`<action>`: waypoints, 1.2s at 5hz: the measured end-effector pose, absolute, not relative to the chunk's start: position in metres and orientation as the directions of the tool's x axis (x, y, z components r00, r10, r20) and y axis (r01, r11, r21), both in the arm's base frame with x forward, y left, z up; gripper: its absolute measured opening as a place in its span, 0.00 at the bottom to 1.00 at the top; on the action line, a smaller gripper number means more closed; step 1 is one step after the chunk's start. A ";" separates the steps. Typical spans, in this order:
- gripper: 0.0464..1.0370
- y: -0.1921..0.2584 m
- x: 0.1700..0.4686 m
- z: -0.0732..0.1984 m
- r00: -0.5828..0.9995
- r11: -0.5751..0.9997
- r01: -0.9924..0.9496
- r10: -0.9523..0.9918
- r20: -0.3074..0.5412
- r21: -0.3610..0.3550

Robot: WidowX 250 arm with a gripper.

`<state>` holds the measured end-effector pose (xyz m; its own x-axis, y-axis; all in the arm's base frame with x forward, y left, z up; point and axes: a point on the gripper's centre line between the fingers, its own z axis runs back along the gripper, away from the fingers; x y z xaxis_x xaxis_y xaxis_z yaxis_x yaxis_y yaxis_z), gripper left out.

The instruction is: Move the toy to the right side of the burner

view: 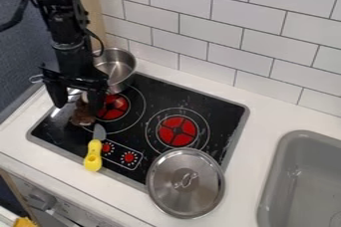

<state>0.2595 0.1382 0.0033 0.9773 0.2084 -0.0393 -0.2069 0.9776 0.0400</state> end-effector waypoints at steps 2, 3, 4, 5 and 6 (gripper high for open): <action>0.32 0.132 0.259 -0.001 0.970 0.970 -0.243 0.243 -0.020 -0.008; 0.15 0.134 0.258 -0.001 0.965 0.965 -0.263 0.263 -0.020 -0.015; 0.08 0.134 0.255 -0.002 0.964 0.964 -0.264 0.263 -0.024 -0.025; 0.05 0.133 0.252 0.002 0.968 0.967 -0.253 0.252 -0.011 -0.032; 0.05 0.135 0.248 0.011 0.965 0.963 -0.263 0.263 0.004 -0.053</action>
